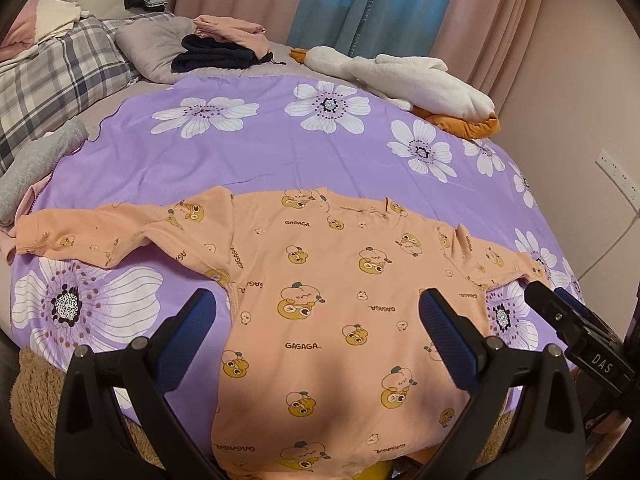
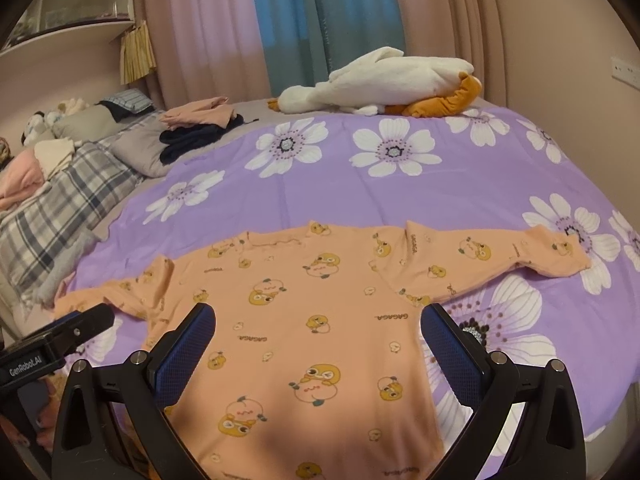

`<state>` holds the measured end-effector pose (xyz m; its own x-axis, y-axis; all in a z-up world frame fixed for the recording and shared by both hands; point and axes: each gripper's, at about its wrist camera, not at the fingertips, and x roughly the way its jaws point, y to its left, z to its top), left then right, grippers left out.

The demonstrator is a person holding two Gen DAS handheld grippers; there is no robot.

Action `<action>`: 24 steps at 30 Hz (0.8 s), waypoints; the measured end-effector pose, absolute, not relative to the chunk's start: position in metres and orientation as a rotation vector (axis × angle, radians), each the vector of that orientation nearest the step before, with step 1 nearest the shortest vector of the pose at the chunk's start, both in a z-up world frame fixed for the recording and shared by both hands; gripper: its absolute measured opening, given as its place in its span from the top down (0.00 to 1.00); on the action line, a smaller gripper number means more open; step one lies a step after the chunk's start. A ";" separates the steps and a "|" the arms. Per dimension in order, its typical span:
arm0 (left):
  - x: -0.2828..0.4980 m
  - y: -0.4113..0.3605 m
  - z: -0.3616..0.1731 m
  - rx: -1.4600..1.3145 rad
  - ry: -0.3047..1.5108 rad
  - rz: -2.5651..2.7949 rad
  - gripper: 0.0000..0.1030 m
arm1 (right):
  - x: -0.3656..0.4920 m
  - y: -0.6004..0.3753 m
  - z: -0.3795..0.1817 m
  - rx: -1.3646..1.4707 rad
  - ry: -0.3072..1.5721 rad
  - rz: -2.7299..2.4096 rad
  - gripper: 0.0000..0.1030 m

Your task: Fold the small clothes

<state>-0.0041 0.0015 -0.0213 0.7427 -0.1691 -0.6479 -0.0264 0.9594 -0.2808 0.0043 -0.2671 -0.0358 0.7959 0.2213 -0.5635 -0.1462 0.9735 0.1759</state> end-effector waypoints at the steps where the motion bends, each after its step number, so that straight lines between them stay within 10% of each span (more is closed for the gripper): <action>1: -0.004 0.001 -0.021 -0.282 0.732 -0.082 0.02 | 0.004 -0.268 -0.036 0.128 0.620 0.197 0.01; 24: -0.001 -0.008 -0.022 -0.283 0.751 -0.128 0.02 | 0.001 -0.274 -0.034 0.150 0.611 0.187 0.01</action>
<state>-0.0010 -0.0081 -0.0223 0.7251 -0.2155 -0.6540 0.0140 0.9542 -0.2989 0.0013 -0.2737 -0.0342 0.8030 0.2178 -0.5547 -0.1295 0.9723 0.1944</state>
